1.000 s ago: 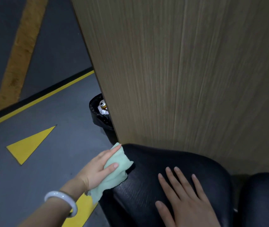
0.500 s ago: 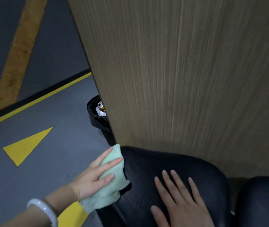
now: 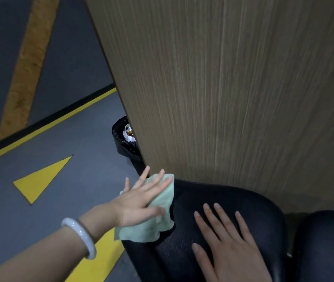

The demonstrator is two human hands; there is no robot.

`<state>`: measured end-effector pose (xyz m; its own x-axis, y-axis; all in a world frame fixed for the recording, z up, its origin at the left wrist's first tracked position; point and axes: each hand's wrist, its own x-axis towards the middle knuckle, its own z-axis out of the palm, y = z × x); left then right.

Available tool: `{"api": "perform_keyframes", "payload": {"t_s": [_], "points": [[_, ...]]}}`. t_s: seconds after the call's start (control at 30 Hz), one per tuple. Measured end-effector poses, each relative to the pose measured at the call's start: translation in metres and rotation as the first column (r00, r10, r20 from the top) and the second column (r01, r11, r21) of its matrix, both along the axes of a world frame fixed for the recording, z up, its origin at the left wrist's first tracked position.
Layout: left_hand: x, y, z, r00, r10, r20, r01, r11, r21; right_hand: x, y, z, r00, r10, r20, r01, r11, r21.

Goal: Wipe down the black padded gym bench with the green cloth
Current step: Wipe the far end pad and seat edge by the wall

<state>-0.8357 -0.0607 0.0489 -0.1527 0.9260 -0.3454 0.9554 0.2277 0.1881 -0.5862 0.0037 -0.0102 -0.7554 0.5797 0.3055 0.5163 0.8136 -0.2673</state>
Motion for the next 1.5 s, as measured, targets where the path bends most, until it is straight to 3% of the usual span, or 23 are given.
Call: {"api": "perform_keyframes", "payload": {"t_s": [0.1,0.2,0.33,0.57,0.73,0.97,1.33,1.5], "points": [[0.01,0.007,-0.005,0.947,0.32,0.013,-0.32,0.947,-0.011,0.001,-0.001,0.001,1.0,-0.004,0.026,0.004,1.0,-0.002],[0.016,0.006,-0.022,0.907,0.419,0.033,-0.421,0.906,0.049,0.0,0.0,0.002,0.999,-0.004,0.037,0.004,1.0,0.003],[0.003,0.003,-0.029,0.953,0.301,-0.008,-0.296,0.94,0.171,-0.005,0.003,-0.006,1.0,0.012,0.007,-0.012,0.999,0.032],[-0.014,0.007,-0.027,0.992,0.128,0.02,-0.129,0.982,0.134,-0.003,-0.001,0.001,0.998,0.018,0.06,-0.017,1.0,-0.007],[-0.022,0.008,-0.031,0.994,0.086,0.065,-0.094,0.985,0.141,0.002,-0.006,0.008,0.993,0.038,0.111,-0.039,0.999,0.012],[-0.021,-0.005,-0.032,0.997,0.039,0.07,-0.051,0.982,0.183,0.002,0.003,0.02,0.939,0.18,0.295,-0.176,0.984,-0.039],[-0.037,-0.007,-0.037,0.982,-0.066,0.175,0.021,0.969,0.245,-0.003,0.006,0.024,0.941,0.179,0.287,-0.166,0.984,-0.071],[-0.046,0.007,-0.03,0.975,-0.122,0.186,0.09,0.981,0.172,-0.004,0.004,0.021,0.943,0.175,0.284,-0.167,0.985,-0.052]]}}
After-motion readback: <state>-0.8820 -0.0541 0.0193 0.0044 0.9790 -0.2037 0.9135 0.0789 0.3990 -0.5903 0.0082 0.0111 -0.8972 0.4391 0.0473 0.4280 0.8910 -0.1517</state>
